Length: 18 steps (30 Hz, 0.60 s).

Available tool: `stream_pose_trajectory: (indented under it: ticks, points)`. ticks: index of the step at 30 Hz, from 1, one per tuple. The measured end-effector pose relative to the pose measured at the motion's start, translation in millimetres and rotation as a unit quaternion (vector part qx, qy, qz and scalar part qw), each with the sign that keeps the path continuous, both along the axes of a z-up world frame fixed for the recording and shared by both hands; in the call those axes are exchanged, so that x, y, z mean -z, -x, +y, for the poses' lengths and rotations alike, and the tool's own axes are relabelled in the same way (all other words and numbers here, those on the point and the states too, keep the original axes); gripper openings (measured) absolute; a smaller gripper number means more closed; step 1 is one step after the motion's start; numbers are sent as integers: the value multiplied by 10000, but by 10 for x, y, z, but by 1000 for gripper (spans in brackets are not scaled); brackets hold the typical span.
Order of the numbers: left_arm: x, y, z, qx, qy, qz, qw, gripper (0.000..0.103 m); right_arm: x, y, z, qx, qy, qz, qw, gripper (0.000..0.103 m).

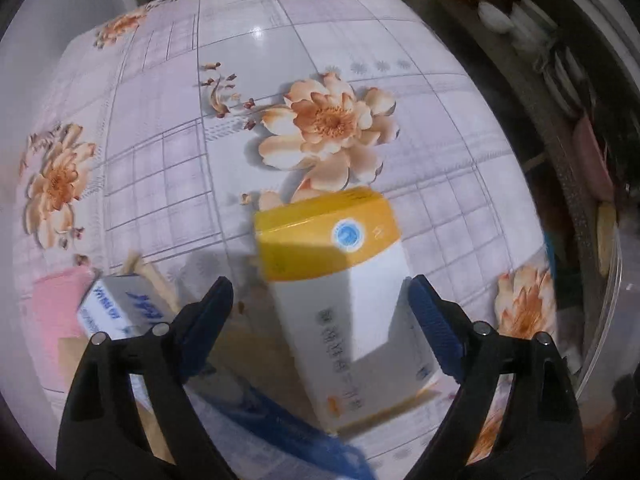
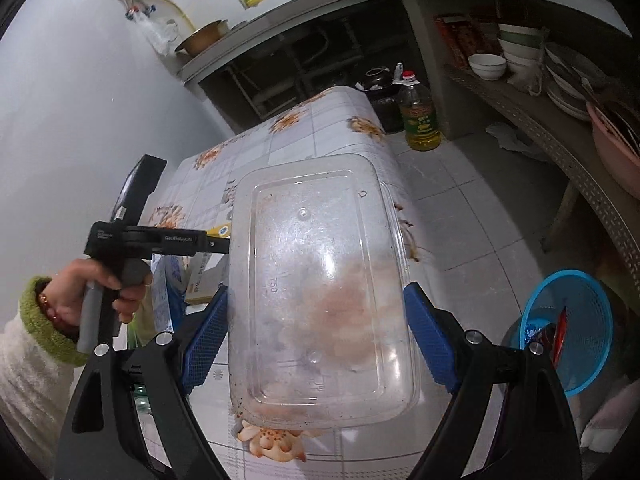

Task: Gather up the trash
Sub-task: 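Grasp the yellow-white medicine box with the left tool while the right tool holds the plastic box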

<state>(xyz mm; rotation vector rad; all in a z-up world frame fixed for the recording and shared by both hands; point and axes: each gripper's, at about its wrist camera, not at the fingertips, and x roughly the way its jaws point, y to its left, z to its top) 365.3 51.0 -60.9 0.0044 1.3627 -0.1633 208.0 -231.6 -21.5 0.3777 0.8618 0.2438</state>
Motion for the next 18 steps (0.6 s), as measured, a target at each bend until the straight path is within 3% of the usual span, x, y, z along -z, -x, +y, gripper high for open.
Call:
stream_pose_trajectory:
  ticks: [5, 9, 14, 18]
  points:
    - [45, 29, -229, 106, 367, 121, 9992, 85, 89, 42, -182, 144, -121, 51, 9998, 83]
    - [12, 219, -585, 695, 301, -18, 9971, 83, 152, 86, -283, 226, -203, 102, 9995, 83]
    - [-23, 751, -1105, 1502, 479, -42, 9875, 83, 232, 244, -388, 347, -161, 138, 9992, 83]
    - [-52, 1157, -1334, 1849, 605, -152, 9808, 83, 302, 407, -476, 421, -75, 186, 9989, 83]
